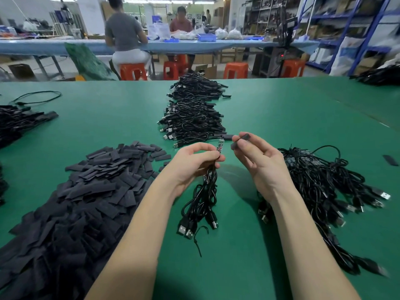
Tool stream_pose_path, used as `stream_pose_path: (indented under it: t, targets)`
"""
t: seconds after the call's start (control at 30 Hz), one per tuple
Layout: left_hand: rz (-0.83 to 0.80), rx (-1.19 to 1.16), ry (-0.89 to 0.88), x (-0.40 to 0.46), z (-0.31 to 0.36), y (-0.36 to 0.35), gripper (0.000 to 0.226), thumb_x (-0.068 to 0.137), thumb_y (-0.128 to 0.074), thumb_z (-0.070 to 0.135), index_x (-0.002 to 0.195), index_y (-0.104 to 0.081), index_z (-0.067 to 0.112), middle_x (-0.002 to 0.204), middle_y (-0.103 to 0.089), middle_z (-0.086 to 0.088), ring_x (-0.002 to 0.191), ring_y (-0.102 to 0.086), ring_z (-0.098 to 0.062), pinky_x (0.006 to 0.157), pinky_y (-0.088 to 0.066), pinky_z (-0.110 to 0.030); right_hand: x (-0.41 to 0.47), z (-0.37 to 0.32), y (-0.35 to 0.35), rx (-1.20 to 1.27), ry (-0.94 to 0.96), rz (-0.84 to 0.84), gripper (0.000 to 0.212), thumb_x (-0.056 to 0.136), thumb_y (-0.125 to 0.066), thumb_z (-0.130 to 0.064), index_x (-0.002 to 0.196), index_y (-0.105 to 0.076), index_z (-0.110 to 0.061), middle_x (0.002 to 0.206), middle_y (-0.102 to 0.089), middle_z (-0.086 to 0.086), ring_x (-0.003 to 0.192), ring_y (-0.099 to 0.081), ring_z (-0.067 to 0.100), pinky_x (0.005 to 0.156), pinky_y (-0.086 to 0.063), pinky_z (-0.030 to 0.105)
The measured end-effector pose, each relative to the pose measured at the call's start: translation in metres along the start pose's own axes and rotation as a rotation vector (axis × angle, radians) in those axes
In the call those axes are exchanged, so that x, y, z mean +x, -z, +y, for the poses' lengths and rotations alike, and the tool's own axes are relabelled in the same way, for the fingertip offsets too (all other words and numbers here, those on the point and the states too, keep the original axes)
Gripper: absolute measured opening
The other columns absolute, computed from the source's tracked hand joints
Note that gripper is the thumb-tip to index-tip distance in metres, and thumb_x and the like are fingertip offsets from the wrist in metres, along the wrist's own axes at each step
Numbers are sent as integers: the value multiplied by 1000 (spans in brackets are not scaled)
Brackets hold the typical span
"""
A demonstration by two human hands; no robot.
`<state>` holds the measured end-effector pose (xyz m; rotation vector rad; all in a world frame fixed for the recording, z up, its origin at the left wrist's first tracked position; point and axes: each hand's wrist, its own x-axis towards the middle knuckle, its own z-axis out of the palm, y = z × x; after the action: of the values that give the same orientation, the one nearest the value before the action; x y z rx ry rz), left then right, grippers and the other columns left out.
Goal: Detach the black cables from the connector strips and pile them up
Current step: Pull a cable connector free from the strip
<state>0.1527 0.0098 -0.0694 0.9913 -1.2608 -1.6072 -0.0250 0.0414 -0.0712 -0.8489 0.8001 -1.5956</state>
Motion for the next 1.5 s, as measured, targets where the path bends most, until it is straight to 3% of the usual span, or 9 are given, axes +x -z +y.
stream_pose_path:
  t: [0.17,0.5,0.7,0.83,0.93,1.13,1.3,1.5]
  targets:
    - [-72,80,-13,-4,6,1,8,89,-71,7,90,-69,14,88,-77,-11,66,-66,-12,66,-54,-18,0,2,-3,53,44,21,15,89,-66,5,101,-71,-3,95,-78,10,87,-74,16,82,-57,21]
    - [-67,89,-27,-8,10,1,8,89,-72,6,91,-69,13,86,-76,-12,65,-65,-12,68,-54,-18,0,-1,0,117,60,16,22,77,-74,-6,98,-72,-8,94,-78,8,87,-74,14,80,-57,20]
    - [-102,114,-36,-8,9,2,9,88,-73,6,93,-70,13,89,-76,-12,66,-64,-13,63,-50,-15,0,2,-4,77,62,24,16,89,-66,4,101,-70,-5,94,-78,8,87,-74,13,80,-57,20]
    - [-113,122,-36,-9,9,1,15,80,-76,13,94,-70,13,89,-76,-12,67,-63,-12,57,-46,-12,-1,2,-5,89,73,2,17,85,-69,1,100,-70,-6,95,-78,8,87,-73,13,81,-57,21]
    - [-111,129,-43,-8,8,2,10,86,-74,8,94,-69,14,90,-77,-12,67,-63,-12,56,-45,-12,-1,1,-4,90,82,-2,20,79,-72,-4,99,-71,-7,95,-78,8,87,-73,14,81,-57,20]
    - [-117,149,-56,-8,9,3,11,89,-72,4,94,-68,13,90,-77,-12,67,-63,-13,60,-47,-13,-1,1,-4,62,64,-3,16,85,-69,2,99,-71,-5,96,-78,10,87,-73,15,81,-57,21]
    - [-162,254,-83,-11,11,7,12,90,-69,3,95,-66,14,87,-77,-9,67,-62,-13,83,-45,-30,-3,-4,2,-11,-27,-108,22,80,-72,-9,103,-71,-8,104,-77,8,88,-73,13,80,-57,20]
    - [-226,306,-85,-15,14,9,11,92,-67,2,95,-66,12,86,-77,-8,70,-62,-14,71,-50,-16,-6,-8,8,-55,-158,-232,24,80,-71,-9,104,-71,-9,103,-77,7,87,-73,12,81,-57,21]
